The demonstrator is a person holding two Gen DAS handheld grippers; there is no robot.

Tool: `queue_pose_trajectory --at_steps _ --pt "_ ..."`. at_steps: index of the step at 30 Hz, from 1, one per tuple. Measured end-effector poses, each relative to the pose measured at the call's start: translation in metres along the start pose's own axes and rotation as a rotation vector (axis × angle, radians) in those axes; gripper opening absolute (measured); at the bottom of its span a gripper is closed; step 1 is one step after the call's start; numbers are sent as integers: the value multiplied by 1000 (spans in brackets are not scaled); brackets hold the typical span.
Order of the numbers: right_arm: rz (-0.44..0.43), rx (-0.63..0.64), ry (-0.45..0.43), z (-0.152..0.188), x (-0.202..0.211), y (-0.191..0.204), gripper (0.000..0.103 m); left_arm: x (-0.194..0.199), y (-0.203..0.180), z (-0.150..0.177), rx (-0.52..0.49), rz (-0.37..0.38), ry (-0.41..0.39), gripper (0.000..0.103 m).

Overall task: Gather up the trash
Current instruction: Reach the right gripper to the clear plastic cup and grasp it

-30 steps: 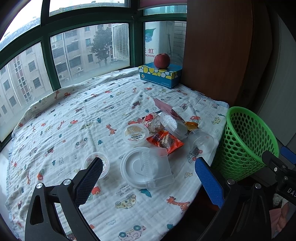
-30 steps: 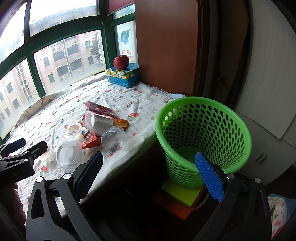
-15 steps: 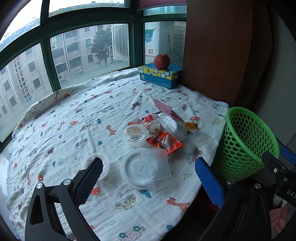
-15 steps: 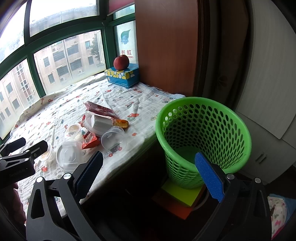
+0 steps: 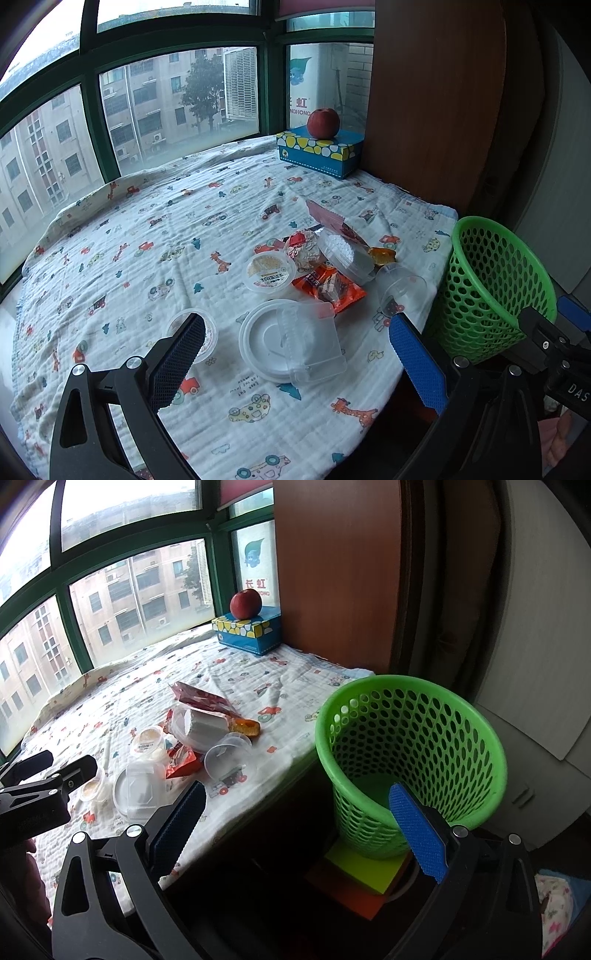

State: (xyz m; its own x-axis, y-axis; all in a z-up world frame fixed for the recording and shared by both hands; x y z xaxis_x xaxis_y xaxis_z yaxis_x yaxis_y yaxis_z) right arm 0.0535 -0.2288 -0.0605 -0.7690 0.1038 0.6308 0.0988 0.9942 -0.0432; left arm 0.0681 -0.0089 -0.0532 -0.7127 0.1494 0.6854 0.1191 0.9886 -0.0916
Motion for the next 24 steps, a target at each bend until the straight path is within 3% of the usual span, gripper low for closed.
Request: queue_pose_trajectory --at_steps 24 --pt "-124 73 49 -6 -56 50 97 -8 59 -13 92 -72 1 97"
Point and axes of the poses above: each gripper's, at about its wrist camera, not at the fingertips, and x roughly against the way its jaws point, y to its left, z to its underside, the point moved 8 cm from there along -x, roughly the way its jaws point, and after that the axes turned 7 degrees about z, right-handed, at the moved point
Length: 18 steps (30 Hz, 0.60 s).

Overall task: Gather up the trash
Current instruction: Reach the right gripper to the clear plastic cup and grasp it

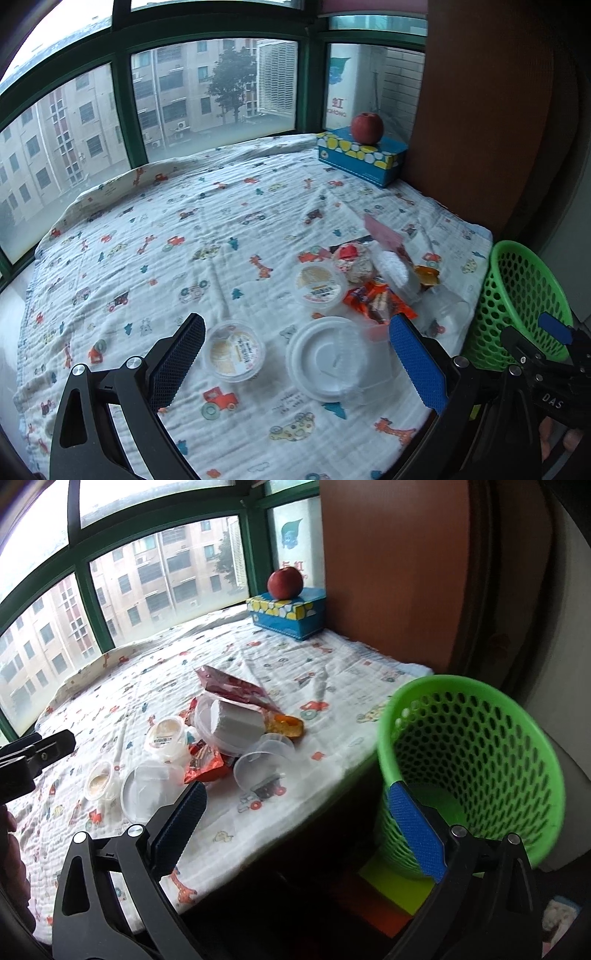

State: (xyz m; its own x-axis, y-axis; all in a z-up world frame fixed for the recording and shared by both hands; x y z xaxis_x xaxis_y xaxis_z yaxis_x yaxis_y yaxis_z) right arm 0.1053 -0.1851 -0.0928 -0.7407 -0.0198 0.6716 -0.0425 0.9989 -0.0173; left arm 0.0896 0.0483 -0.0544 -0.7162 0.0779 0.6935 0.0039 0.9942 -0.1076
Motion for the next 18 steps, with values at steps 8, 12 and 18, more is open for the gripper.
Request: queue_pose_trajectory --at_steps 8,12,18 --pt "-51 8 61 2 -46 18 91 -2 32 4 45 -29 11 97" --pt "-65 8 85 3 -64 23 87 -4 43 13 54 -43 28 97" --pt "-60 8 113 3 -88 26 83 -10 46 26 63 -30 57 97"
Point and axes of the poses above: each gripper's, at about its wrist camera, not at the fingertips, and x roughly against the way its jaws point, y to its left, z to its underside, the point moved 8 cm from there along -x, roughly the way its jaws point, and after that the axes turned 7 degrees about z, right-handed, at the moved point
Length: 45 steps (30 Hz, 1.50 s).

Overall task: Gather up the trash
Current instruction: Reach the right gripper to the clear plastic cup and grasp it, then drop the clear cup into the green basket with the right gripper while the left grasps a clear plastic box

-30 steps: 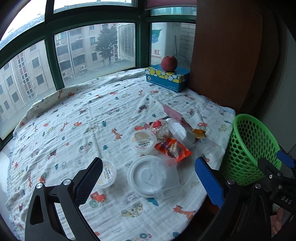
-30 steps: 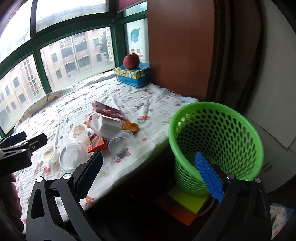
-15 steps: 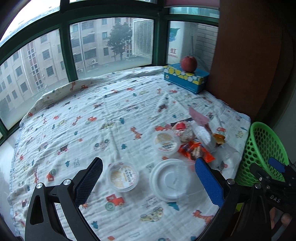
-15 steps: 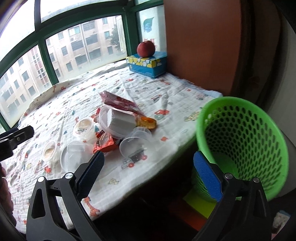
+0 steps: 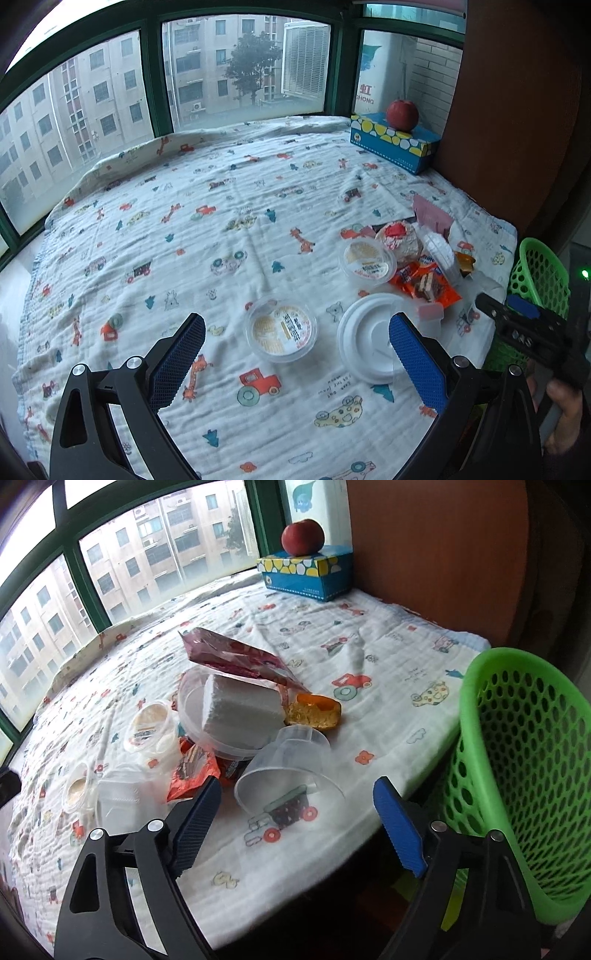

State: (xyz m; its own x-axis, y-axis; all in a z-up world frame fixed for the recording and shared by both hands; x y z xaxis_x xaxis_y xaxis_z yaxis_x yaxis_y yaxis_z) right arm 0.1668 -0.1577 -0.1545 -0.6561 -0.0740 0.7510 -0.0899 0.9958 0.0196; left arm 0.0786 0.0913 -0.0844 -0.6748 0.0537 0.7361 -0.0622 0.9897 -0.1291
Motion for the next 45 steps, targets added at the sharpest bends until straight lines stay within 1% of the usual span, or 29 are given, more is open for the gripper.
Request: queue_pose_trajectory --at_steps 6,8,11,19,21,22,24,27,31,34,35,36,37,40,45 --pt "-11 -13 20 0 -12 -1 77 -9 -12 10 -12 27 31 97" --pt "-22 -15 25 0 -13 -1 73 -12 -21 14 -25 44 40 97" --pt "-33 -18 20 -2 -11 -1 64 -15 -33 18 -48 66 51 97" --pt "-53 -27 -13 -8 6 -13 63 -27 -67 30 -89 132 90 95" --pt "-53 -28 -28 -10 14 -17 63 -32 -76 32 -93 150 104 90" --pt "-54 -29 -34 -11 17 -19 63 -35 -80 32 -94 157 113 85" --pt "-57 -35 -51 -13 25 -25 63 -42 -89 34 -91 172 131 84" --pt "-58 -42 -64 -15 32 -33 63 -51 -100 34 -105 165 149 79" --pt "-55 -59 -81 -17 42 -45 63 -64 -108 34 -120 117 165 73" --pt "-50 -71 -95 -17 50 -54 63 -70 -111 35 -128 90 171 72" --pt "-47 -74 -99 -17 52 -57 63 -72 -112 35 -131 80 173 70" --pt "-41 -78 -104 -18 55 -61 63 -74 -112 35 -132 76 176 68" --pt "-37 -84 -109 -18 58 -65 63 -76 -112 36 -131 73 181 64" --pt "-19 -99 -124 -18 66 -80 63 -81 -109 37 -110 68 193 55" --pt "20 -125 -135 -14 75 -103 63 -77 -104 34 -76 90 183 54"
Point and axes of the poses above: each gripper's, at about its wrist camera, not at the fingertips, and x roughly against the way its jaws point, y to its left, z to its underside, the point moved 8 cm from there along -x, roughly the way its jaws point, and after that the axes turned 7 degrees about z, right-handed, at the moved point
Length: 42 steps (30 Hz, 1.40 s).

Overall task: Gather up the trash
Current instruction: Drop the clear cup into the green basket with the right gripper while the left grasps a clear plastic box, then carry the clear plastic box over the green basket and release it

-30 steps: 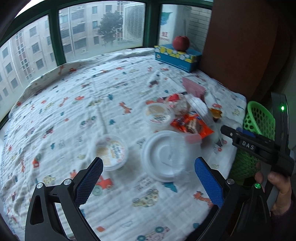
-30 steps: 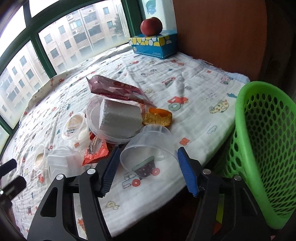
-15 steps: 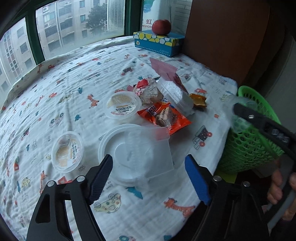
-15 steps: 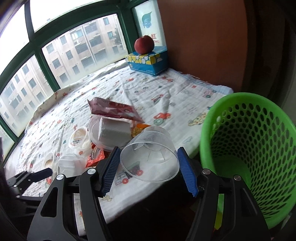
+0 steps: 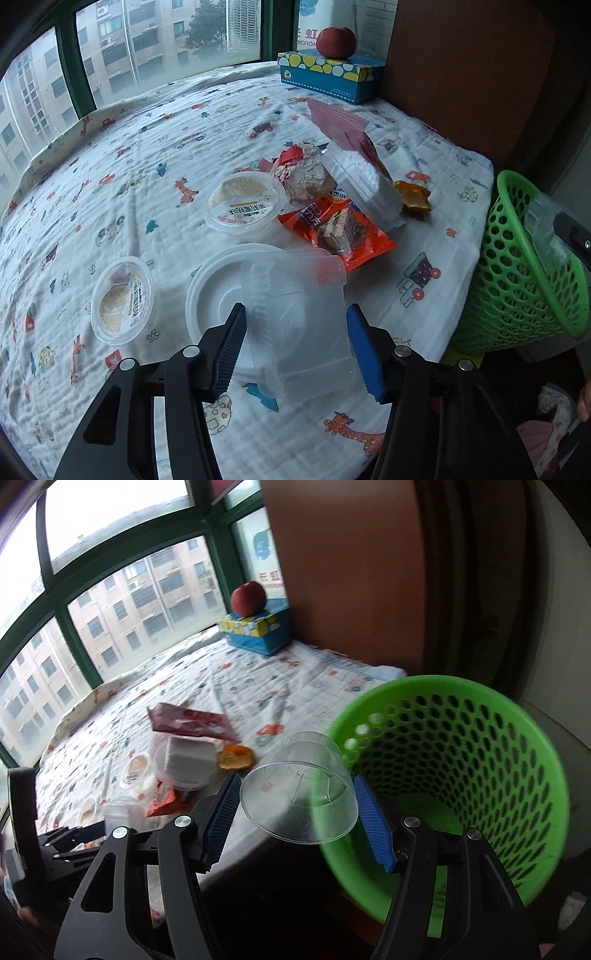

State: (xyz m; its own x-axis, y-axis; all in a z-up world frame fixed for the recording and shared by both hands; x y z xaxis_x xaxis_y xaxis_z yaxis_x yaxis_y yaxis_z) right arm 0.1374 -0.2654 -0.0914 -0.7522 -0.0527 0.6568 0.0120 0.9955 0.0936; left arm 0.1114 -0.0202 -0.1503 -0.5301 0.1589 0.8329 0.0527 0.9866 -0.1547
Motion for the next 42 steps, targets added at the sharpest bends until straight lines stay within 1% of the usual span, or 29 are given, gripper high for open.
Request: queue_pose_trajectory --at_steps 7,12,17,25,32,42 --pt "65 -37 2 5 6 -34 63 24 -11 -7 -20 72 -35 54" --pt "107 -59 20 11 3 -56 63 40 -29 -18 -41 142 -55 54" --pt "134 -77 35 17 2 -74 63 48 -53 -34 -90 179 -76 54" --pt "152 -99 59 27 -1 -95 65 51 -100 -56 -183 217 -98 54" --pt "158 -121 51 30 6 -107 65 48 -145 -71 -248 261 -100 54" --pt "175 -160 36 37 18 -133 68 29 -212 -79 -328 346 -65 54"
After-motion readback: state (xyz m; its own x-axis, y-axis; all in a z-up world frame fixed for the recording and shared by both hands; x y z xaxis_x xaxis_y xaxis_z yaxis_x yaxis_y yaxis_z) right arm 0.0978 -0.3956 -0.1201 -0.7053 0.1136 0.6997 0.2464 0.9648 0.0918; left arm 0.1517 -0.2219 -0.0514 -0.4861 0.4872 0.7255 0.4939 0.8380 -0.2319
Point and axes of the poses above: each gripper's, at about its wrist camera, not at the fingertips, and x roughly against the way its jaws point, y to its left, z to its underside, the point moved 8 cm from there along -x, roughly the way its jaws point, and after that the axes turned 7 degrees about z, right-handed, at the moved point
